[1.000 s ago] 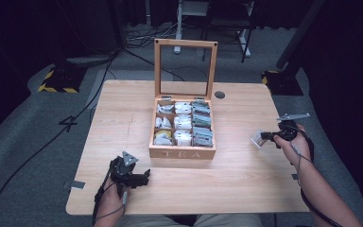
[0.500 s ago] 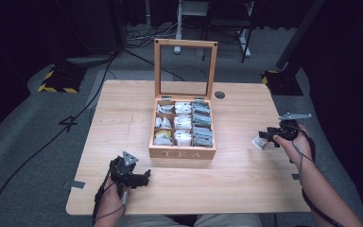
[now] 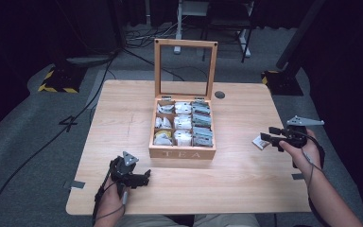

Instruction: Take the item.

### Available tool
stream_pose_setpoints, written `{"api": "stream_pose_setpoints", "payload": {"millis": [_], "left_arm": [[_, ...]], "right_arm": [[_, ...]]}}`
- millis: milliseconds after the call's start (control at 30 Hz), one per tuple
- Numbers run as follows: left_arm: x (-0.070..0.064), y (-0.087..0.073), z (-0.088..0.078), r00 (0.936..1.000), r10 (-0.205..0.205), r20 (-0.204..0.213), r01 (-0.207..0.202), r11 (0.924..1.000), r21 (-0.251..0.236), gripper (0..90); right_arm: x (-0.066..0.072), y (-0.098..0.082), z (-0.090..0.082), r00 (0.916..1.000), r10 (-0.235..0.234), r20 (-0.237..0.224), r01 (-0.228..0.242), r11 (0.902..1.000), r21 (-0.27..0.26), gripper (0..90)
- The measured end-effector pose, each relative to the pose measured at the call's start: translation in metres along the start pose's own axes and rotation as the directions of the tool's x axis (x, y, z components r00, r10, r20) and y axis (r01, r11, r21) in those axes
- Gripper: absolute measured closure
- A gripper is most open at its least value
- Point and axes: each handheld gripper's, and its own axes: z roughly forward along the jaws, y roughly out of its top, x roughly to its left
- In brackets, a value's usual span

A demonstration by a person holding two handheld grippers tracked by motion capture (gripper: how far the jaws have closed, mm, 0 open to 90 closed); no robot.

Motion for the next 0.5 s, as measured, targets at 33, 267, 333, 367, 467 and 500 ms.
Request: {"api": "stream_pose_setpoints", "payload": {"millis": [33,267,333,367,467,500], "left_arm": [[0.0,0.0,0.0,1.0,0.002,-0.001,-0.002,1.0,0.0,3.9],[0.0,0.0,0.0,1.0,0.0,0.0,0.0,1.0,0.0,3.9],[0.0,0.0,0.0,1.0,0.003,0.0,-0.003,1.0,0.001,3.9],[0.0,0.0,0.0,1.0,0.003,0.001,-0.003,1.0,0.002,3.7],[-0.001,0.001,0.001,1.0,0.005,0.007,-0.005,1.0,0.008,1.9],[-0.001,0.001,0.001,0.9999,0.006,0.009,-0.006,0.9999,0.01,1.2]], "right_arm": [[0.005,-0.001,-0.004,0.9999,-0.007,-0.011,0.007,1.0,-0.006,42.8],[0.034,-0.009,-0.022,0.9942,-0.069,-0.083,0.067,0.9974,-0.027,42.2],[0.04,-0.012,-0.025,0.9921,-0.077,-0.099,0.074,0.9966,-0.038,42.1],[0.043,-0.014,-0.028,0.9914,-0.081,-0.102,0.077,0.9958,-0.049,42.1],[0.054,-0.022,-0.035,0.9894,-0.075,-0.124,0.063,0.9935,-0.095,41.7],[0.058,-0.025,-0.037,0.9881,-0.073,-0.135,0.059,0.9928,-0.104,41.7]]}}
